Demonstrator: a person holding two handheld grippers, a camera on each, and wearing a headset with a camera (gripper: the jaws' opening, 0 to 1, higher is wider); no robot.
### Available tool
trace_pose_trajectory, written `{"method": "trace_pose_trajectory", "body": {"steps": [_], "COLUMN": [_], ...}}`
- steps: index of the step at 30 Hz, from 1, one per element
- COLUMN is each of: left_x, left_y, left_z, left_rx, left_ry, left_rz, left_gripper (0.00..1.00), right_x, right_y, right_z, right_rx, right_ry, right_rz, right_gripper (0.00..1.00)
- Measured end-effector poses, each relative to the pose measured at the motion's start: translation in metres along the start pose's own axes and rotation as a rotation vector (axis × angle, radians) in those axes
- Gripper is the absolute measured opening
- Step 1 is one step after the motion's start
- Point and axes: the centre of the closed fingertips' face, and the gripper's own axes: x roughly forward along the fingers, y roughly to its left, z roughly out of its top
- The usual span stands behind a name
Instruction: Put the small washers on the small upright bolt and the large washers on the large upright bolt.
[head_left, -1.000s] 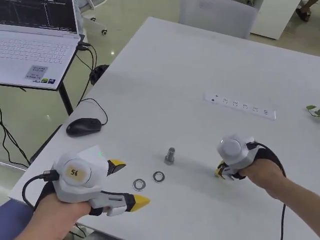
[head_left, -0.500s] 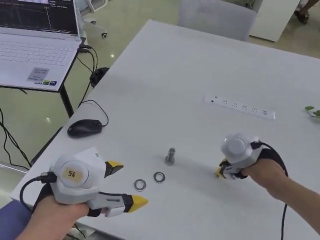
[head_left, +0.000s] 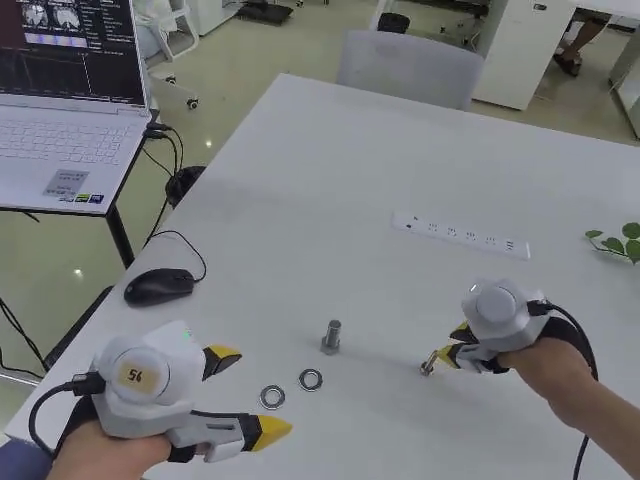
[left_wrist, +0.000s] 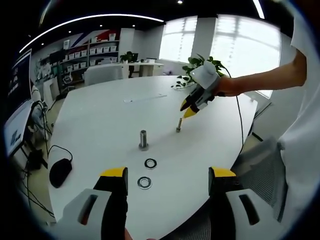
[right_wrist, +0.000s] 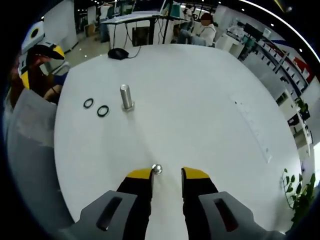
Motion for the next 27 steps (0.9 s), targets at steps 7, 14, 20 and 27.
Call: {"method": "trace_pose_trajectory", "body": {"steps": [7,14,20,27], "left_x": [-0.001,-0.005,-0.007,-0.008], "left_y": [-0.005,-0.007,-0.006,-0.005], "left_z": [0.002,-0.002,-0.004,-0.003], "left_rx": [0.016,0.013,0.009,0.012], "left_ry": [-0.004,-0.006,-0.007,-0.007], "left_rz": [-0.011,-0.007,-0.003,-0.002], "left_gripper": [0.65,0.65,0.65,0.64], "right_x": [-0.010,-0.021,-0.022,-0.008], "right_y": [0.007,0.012,0.027,0.053], "right_z": [0.000,-0.002,0.008,0.026], "right_rx": [0.001,0.017,-0.019,-0.073], "right_ry": [-0.019,-0.037,-0.052,-0.061], "right_rz": [0.002,0.004,0.029,0.092], "right_gripper": [0.26,0.26,0.26,0.26]}}
